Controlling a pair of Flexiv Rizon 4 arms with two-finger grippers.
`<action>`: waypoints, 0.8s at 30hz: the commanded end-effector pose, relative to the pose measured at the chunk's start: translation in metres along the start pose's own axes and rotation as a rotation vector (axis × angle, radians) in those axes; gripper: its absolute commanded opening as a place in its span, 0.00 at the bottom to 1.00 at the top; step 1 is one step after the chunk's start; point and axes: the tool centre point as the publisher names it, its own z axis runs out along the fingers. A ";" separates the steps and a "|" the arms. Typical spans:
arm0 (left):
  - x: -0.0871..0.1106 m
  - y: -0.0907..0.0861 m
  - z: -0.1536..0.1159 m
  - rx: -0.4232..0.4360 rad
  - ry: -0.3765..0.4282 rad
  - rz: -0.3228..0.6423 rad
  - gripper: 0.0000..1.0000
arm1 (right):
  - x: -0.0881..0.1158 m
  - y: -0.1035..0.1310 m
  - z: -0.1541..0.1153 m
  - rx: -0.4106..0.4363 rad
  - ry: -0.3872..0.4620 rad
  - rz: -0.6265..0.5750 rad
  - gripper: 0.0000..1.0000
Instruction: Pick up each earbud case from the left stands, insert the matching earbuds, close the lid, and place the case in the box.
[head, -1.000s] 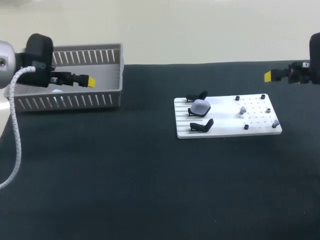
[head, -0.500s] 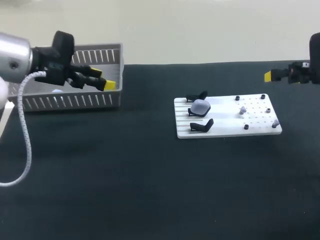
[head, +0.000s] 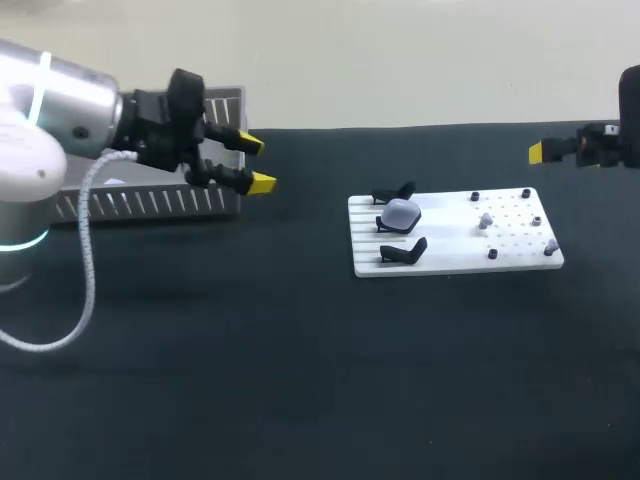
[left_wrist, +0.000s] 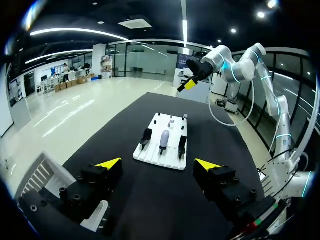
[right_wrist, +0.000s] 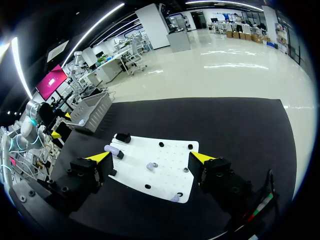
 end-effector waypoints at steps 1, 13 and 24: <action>-0.003 0.011 0.027 0.066 0.011 0.006 1.00 | 0.000 0.000 0.000 0.002 0.000 0.000 1.00; 0.006 -0.001 0.073 0.113 -0.003 0.069 1.00 | 0.000 0.000 0.000 0.002 0.000 0.000 1.00; 0.012 0.005 0.110 0.107 0.025 0.085 1.00 | 0.000 0.000 0.000 0.002 0.000 0.000 1.00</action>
